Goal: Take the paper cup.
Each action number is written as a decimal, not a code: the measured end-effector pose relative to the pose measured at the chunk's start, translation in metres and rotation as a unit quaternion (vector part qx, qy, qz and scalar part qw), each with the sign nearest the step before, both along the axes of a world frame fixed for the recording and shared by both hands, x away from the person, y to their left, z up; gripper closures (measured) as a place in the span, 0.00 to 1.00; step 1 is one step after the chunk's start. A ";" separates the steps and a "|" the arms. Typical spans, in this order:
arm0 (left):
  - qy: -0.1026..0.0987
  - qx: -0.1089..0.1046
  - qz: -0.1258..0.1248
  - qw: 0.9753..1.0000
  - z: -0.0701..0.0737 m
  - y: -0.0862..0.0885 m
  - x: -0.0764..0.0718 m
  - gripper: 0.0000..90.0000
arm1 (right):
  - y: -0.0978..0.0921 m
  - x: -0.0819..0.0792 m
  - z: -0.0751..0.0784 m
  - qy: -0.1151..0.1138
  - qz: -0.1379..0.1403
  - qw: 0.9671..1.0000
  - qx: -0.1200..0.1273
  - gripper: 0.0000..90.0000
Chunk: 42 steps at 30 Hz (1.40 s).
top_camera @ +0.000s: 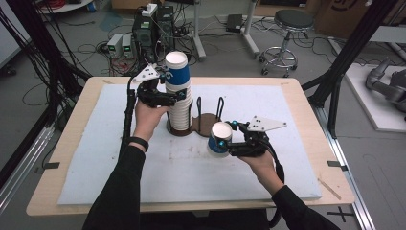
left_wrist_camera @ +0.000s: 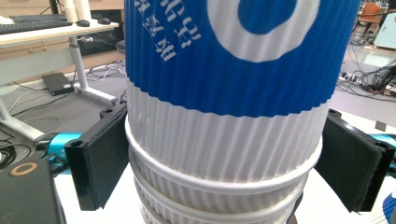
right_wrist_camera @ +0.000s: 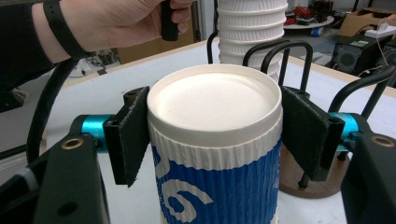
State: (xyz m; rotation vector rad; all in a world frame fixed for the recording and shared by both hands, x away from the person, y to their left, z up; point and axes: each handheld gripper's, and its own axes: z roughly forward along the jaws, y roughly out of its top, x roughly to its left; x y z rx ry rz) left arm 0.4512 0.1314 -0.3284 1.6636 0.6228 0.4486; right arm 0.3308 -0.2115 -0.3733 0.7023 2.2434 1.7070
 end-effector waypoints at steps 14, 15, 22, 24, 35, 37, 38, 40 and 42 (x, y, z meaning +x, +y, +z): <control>0.007 0.012 0.006 1.000 0.003 0.000 -0.003 0.11 | -0.004 0.002 -0.001 0.002 -0.003 1.000 0.005 0.33; 0.006 0.011 0.007 1.000 0.003 0.001 -0.004 0.11 | -0.004 0.002 -0.001 0.002 -0.003 1.000 0.005 0.33; 0.008 0.012 0.012 1.000 0.000 0.007 -0.011 0.11 | -0.005 0.003 0.000 0.001 -0.004 1.000 0.007 0.33; 0.005 0.010 0.014 1.000 -0.001 0.011 -0.014 0.11 | -0.006 0.003 0.000 0.001 -0.003 1.000 0.007 0.33; -0.004 0.007 0.025 1.000 -0.009 0.035 -0.044 0.11 | -0.008 0.003 0.000 0.001 -0.008 1.000 0.008 0.33; -0.006 0.004 0.027 1.000 -0.014 0.040 -0.052 0.11 | -0.008 0.003 0.000 0.001 -0.008 1.000 0.008 0.33; -0.005 0.004 0.027 1.000 -0.016 0.042 -0.055 0.11 | -0.008 0.003 0.000 0.001 -0.008 1.000 0.007 0.33; -0.004 -0.001 0.026 1.000 -0.020 0.045 -0.061 0.11 | -0.008 0.003 -0.001 0.001 -0.008 1.000 0.006 0.33; -0.005 0.002 0.027 1.000 -0.025 0.049 -0.069 0.11 | -0.008 0.003 -0.001 0.001 -0.008 1.000 0.005 0.33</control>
